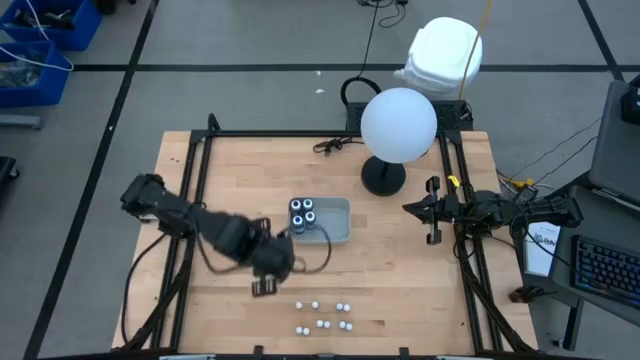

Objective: Pick & Place food coloring
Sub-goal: Put the small black food coloring bottle into the gray bin

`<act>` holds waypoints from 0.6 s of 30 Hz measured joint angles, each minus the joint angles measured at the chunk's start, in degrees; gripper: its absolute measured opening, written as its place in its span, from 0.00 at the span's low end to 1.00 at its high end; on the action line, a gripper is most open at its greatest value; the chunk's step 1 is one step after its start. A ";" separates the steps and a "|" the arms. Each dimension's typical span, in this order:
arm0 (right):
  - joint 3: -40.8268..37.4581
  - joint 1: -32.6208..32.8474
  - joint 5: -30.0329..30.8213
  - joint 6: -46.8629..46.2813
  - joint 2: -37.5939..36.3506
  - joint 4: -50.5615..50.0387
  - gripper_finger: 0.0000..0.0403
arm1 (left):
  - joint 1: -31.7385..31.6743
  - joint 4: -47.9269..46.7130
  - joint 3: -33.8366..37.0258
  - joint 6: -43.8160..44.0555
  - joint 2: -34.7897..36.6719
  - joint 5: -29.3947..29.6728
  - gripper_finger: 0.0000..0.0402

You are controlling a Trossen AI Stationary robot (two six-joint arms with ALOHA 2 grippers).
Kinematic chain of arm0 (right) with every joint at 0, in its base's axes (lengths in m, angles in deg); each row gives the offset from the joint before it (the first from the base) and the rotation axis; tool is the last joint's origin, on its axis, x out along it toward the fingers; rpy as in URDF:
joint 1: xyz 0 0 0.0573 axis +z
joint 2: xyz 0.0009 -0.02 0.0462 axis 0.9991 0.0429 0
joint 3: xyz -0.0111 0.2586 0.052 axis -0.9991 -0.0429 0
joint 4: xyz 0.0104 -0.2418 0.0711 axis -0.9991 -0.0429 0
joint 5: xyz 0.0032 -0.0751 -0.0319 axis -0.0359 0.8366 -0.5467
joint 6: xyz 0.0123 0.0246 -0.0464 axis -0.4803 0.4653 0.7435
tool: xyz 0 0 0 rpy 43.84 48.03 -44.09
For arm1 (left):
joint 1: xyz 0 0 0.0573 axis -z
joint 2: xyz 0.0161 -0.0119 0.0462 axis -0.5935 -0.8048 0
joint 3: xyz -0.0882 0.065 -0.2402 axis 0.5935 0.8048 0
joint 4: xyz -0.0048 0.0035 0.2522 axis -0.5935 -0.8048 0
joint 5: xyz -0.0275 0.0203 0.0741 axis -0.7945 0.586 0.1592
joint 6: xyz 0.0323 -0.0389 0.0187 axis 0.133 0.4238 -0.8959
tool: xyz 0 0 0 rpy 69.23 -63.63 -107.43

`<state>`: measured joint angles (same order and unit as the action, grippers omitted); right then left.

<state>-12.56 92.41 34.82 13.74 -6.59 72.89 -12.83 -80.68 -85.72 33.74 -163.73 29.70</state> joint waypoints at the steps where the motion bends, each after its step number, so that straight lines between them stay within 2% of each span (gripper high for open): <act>1: -0.01 0.00 0.00 0.01 0.00 0.01 0.00 | -1.28 0.29 0.00 -0.02 -0.01 -0.08 0.19; 10: 0.00 0.00 0.00 0.40 0.00 -0.02 0.00 | -10.80 1.78 0.07 -8.66 -5.06 -6.63 0.19; 18: 0.00 0.00 0.07 2.02 0.02 -0.04 0.00 | -15.08 8.88 -1.56 -16.15 -10.24 -10.92 0.19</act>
<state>-12.56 92.41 34.89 15.76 -6.56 72.85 -27.91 -71.80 -87.28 17.59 -173.98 18.79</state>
